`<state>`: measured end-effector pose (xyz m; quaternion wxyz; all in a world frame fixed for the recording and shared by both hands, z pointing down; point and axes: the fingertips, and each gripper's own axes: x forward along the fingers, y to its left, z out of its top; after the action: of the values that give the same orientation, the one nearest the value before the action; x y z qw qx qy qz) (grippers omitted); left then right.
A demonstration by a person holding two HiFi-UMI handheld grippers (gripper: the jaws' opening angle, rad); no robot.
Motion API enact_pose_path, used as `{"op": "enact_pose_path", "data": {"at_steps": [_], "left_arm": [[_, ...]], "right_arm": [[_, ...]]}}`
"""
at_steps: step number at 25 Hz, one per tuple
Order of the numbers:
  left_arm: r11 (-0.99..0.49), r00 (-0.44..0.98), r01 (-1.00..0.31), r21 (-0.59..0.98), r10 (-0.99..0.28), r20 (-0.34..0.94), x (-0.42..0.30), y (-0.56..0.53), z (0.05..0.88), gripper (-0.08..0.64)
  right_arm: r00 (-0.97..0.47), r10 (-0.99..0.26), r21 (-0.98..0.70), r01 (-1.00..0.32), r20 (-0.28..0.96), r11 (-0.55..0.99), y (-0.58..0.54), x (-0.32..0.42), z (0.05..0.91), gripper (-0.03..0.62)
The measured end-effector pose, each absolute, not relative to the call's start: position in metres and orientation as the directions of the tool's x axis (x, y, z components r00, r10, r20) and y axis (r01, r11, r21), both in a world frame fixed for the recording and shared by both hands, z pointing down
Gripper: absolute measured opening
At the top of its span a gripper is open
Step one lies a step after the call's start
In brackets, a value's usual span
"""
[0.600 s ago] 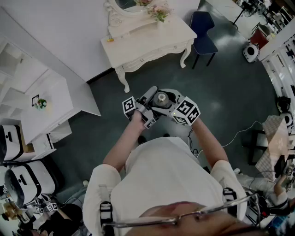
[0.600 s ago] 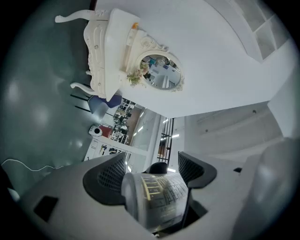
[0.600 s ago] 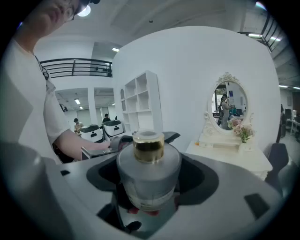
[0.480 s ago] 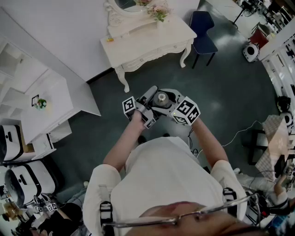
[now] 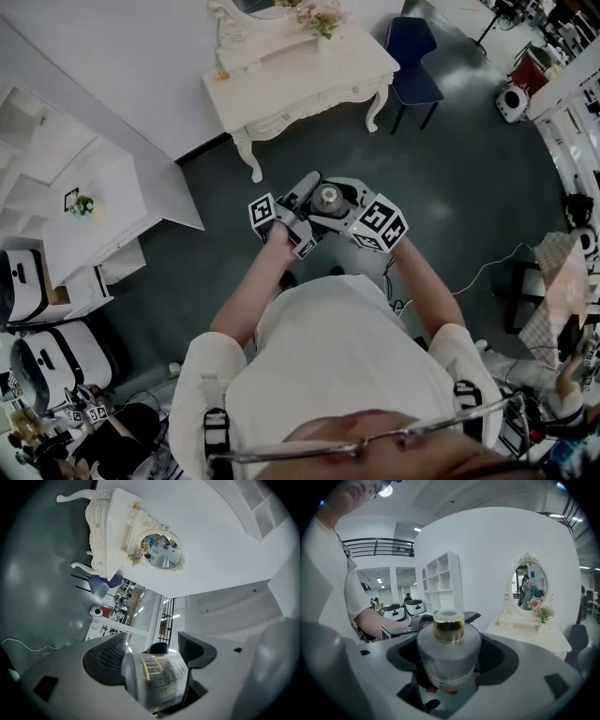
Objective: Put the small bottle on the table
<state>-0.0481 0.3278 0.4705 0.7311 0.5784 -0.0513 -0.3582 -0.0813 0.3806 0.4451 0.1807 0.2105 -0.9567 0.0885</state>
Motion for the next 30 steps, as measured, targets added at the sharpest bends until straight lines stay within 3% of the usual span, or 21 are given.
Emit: {"op": "enact_pose_path", "data": {"at_steps": [30], "left_arm": [[0.037,0.675,0.464,0.885,-0.662,-0.326,0.032,0.302,0.477,0.353]], "right_arm": [[-0.899,-0.277,-0.111,-0.330,0.339,0.937,0.357,0.004,0.450,0.345]]}}
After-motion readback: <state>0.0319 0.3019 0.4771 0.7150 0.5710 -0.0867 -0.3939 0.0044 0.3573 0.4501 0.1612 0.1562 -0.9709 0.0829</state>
